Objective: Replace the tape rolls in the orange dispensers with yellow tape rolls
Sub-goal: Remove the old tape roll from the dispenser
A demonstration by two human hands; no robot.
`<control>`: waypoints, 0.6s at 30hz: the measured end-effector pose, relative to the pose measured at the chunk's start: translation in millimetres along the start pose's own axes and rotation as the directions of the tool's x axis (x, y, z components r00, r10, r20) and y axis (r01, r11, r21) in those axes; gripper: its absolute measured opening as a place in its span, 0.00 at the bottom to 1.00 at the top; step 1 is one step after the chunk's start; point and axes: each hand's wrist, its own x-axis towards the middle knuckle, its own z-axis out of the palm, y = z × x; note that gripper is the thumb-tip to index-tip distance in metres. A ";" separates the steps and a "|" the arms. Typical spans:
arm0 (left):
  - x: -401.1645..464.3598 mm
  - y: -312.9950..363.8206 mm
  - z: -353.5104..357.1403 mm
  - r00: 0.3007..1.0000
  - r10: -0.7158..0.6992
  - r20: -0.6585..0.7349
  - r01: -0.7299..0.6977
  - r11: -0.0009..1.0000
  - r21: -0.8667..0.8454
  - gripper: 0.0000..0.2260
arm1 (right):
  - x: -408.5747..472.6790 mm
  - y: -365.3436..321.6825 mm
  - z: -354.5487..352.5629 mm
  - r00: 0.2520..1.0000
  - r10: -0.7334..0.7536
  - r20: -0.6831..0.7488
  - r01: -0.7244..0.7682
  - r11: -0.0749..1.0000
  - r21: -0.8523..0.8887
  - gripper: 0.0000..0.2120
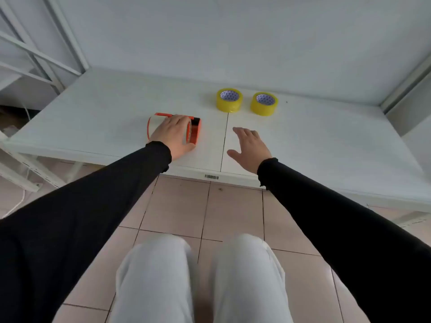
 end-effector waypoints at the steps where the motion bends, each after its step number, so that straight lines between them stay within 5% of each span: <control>1: -3.5 0.8 -1.3 1.000 -0.022 -0.010 0.022 1.000 -0.007 0.33 | -3.9 -0.3 0.6 1.000 0.000 -0.008 0.000 1.000 0.023 0.33; 10: -47.8 -3.9 10.8 0.965 -0.245 -0.097 0.212 0.940 -0.265 0.32 | 4.7 -46.6 21.0 0.997 0.069 0.047 -0.081 0.938 0.336 0.30; 18: -22.9 2.5 44.5 0.911 -0.401 -0.093 0.285 0.777 -0.561 0.24 | 42.0 -87.6 52.9 0.972 0.205 0.113 -0.220 0.636 0.740 0.24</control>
